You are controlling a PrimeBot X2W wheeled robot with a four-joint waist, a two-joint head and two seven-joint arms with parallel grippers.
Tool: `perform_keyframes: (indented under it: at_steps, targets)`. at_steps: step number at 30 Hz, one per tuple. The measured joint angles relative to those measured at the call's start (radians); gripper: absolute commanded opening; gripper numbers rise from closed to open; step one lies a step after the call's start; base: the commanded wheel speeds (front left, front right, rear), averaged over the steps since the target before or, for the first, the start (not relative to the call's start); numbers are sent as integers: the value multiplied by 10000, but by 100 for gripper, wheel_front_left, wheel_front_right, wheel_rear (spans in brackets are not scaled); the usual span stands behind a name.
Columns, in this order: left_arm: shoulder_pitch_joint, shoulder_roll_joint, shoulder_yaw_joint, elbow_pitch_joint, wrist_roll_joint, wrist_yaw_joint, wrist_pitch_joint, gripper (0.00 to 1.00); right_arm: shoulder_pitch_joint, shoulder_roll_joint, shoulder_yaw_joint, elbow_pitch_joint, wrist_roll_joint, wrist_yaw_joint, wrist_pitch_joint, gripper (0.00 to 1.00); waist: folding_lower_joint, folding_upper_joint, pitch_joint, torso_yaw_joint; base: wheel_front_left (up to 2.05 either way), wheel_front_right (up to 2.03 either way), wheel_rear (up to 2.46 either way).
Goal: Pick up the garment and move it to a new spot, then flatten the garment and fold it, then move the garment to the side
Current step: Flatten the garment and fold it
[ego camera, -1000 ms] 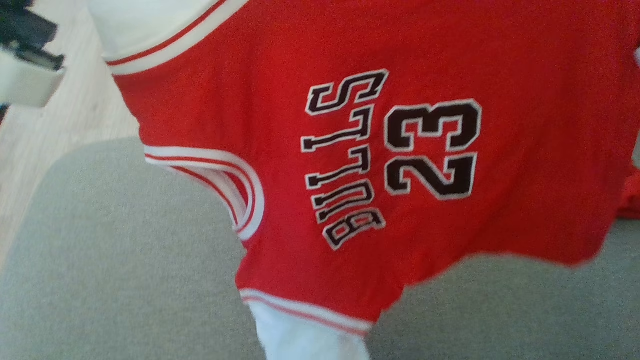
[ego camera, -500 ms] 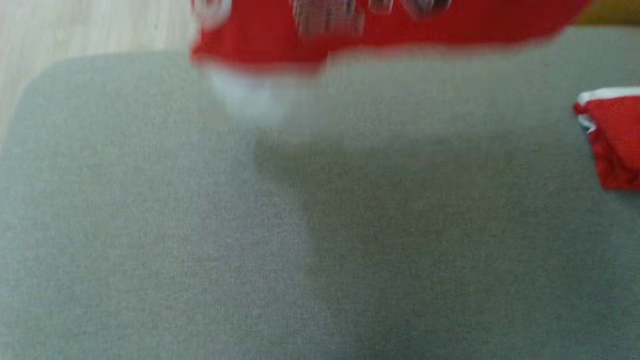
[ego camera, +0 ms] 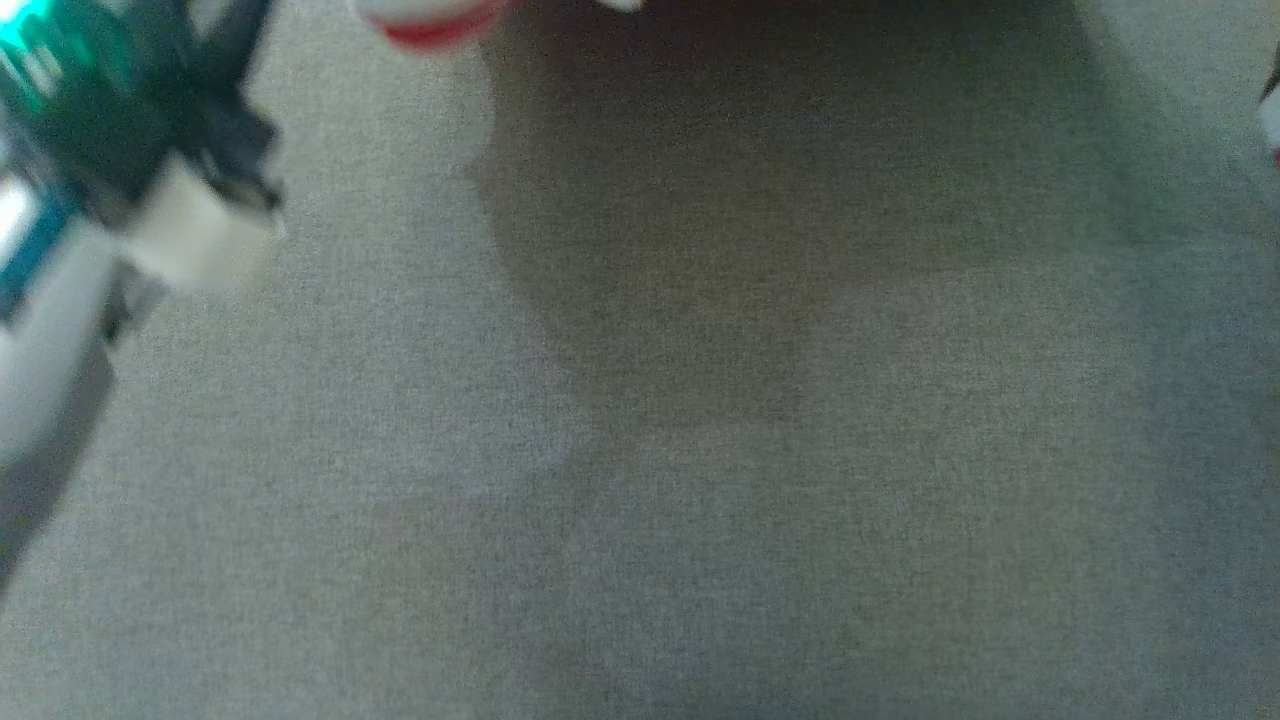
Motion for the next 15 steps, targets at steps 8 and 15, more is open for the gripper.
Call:
perform_keyframes:
  at_steps: [8, 15]
  targets:
    - [4726, 562, -63, -1032, -487, 255, 10, 0, 3229, -75, -224, -1258, 637, 2, 10, 0, -6, 1, -725, -191, 0, 0, 0]
    - [8197, 782, -159, -1862, -1149, 748, 36, 0, 6381, -232, -1016, -2556, 479, 0, 10, 0, -7, 1, -1576, -461, 0, 0, 0]
